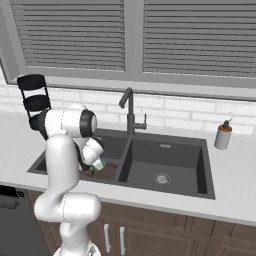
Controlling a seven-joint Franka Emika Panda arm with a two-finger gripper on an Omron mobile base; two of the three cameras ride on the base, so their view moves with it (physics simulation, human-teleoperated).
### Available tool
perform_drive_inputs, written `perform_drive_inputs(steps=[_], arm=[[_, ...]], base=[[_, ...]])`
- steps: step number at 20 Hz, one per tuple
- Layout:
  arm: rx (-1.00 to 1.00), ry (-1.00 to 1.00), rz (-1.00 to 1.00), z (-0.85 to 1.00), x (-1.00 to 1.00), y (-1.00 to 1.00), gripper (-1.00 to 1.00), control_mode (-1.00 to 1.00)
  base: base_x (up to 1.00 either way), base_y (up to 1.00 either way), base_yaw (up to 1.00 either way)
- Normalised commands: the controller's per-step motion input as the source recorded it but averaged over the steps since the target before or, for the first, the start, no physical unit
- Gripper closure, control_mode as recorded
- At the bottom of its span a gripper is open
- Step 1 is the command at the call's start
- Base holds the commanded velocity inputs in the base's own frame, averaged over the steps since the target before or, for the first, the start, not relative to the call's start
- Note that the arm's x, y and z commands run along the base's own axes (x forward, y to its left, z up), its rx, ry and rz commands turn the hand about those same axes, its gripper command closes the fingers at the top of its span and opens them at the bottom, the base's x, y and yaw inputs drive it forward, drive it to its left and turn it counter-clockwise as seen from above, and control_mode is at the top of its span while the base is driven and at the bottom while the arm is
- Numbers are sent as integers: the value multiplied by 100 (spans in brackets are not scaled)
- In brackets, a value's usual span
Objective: Pick the pan and sponge and place them into the sink. Then turn on the water.
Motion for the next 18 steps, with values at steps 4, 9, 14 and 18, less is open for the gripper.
perform_drive_inputs(steps=[4,9,14,18], arm=[[1,-33,0,99,-44,-3,-100,-100],[0,-29,0,100,-36,0,-100,-100],[0,-18,0,100,-24,0,-100,-100],[0,-4,5,100,-29,0,-100,-100]], base=[[0,0,0],[0,0,0],[0,0,0],[0,0,0]])
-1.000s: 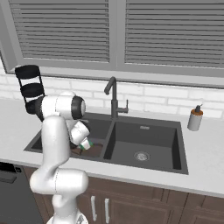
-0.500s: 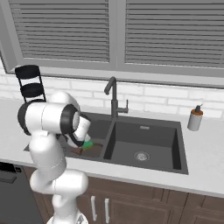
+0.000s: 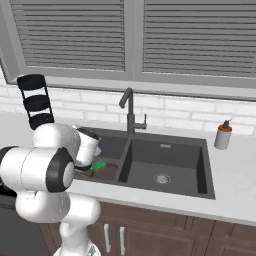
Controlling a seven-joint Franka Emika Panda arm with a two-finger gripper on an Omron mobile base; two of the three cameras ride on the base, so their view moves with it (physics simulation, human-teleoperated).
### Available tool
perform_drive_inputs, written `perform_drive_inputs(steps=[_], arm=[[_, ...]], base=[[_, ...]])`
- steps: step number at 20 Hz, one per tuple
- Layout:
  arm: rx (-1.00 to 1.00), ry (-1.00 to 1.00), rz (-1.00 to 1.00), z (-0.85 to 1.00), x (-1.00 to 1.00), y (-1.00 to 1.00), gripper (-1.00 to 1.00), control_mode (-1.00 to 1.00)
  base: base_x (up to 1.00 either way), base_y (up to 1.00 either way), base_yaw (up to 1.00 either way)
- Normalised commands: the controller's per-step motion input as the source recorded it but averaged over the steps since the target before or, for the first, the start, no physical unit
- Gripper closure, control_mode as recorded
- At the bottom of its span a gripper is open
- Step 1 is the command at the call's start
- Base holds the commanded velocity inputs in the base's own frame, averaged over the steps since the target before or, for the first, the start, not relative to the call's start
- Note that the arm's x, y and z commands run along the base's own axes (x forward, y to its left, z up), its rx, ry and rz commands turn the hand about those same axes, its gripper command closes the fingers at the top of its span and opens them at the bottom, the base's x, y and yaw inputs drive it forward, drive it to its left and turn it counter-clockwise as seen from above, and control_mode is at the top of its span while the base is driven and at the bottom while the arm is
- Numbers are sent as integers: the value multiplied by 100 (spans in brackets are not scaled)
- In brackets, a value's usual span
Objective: Pick the pan and sponge and place them into the sink. Then turn on the water.
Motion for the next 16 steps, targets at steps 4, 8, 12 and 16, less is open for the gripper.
perform_drive_inputs(steps=[4,8,12,16], arm=[[0,-1,6,100,-30,0,-100,-100],[0,0,10,100,-28,0,-100,-100],[0,0,14,100,-21,0,-100,-100],[1,0,13,100,-27,0,-100,-100]], base=[[0,0,0],[0,0,0],[0,0,0],[0,0,0]])
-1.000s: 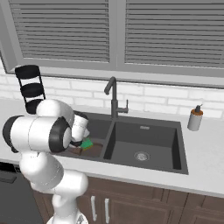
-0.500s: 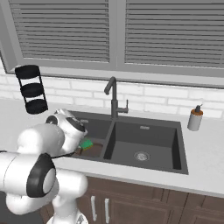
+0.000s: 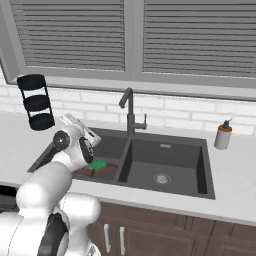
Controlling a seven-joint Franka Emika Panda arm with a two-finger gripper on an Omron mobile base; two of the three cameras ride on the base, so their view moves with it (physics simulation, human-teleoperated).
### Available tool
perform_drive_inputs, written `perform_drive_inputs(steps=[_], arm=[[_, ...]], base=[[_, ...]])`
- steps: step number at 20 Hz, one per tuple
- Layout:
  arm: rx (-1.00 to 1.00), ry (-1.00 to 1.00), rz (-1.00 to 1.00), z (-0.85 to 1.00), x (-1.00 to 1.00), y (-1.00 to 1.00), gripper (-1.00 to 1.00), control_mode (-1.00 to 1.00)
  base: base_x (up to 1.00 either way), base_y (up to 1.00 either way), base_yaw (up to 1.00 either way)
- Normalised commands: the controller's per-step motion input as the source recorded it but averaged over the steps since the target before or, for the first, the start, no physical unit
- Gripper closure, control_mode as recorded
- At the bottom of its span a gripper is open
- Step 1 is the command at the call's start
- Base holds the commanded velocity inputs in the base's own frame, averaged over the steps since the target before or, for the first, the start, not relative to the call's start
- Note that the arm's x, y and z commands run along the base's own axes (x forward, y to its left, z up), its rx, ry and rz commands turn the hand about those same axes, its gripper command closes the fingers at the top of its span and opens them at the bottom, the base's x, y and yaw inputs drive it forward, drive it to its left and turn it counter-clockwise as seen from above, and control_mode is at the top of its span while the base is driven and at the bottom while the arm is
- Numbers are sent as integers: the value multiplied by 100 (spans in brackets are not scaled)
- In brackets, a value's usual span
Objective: Pick the pan and sponge and place them into the sink. Then turn on the water.
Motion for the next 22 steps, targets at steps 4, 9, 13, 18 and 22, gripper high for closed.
perform_drive_inputs(steps=[4,9,13,18,22], arm=[[5,0,14,99,-45,0,-100,-100],[9,3,10,75,-69,0,-100,-100],[22,0,0,52,-89,-35,-100,-100],[29,0,-3,9,-68,-54,-100,-100],[31,1,-7,6,-37,-55,-100,-100]], base=[[0,0,0],[0,0,0],[0,0,0],[0,0,0],[0,0,0]])
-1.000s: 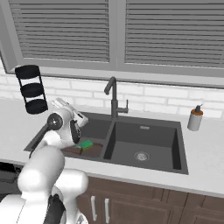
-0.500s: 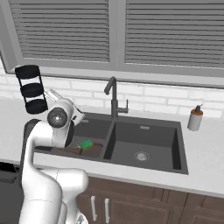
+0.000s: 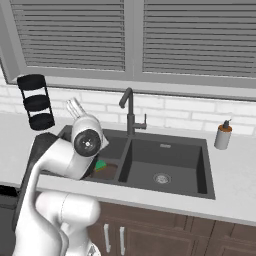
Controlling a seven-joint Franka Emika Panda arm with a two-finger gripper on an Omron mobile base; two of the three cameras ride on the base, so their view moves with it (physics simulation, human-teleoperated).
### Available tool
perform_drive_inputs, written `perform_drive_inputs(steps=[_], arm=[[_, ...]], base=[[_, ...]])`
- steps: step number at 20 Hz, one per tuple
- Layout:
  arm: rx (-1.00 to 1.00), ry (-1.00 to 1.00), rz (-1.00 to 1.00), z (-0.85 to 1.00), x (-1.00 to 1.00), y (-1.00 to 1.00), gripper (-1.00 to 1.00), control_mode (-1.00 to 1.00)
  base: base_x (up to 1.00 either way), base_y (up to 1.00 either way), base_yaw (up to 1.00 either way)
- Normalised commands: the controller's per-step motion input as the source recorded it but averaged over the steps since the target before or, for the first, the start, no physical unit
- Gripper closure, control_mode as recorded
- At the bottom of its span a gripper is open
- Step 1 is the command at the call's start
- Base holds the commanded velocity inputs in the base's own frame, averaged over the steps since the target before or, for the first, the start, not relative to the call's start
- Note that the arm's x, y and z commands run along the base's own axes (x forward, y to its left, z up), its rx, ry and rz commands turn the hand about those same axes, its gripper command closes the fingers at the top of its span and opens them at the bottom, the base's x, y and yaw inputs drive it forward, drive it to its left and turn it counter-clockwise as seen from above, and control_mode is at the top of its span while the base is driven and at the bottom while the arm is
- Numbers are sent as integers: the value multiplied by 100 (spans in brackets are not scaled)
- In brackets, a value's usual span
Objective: Pick the pan and sponge and place them into the sink. Then turn on the water.
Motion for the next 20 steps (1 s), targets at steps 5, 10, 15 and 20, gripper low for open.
perform_drive_inputs(steps=[5,10,15,20], arm=[[31,12,-8,9,-14,-50,-100,-100],[9,30,-2,-1,31,-7,-100,-100],[9,7,-5,-5,14,-22,-100,-100],[11,0,-17,-3,0,-47,-100,-100]], base=[[0,0,0],[0,0,0],[0,0,0],[0,0,0]])
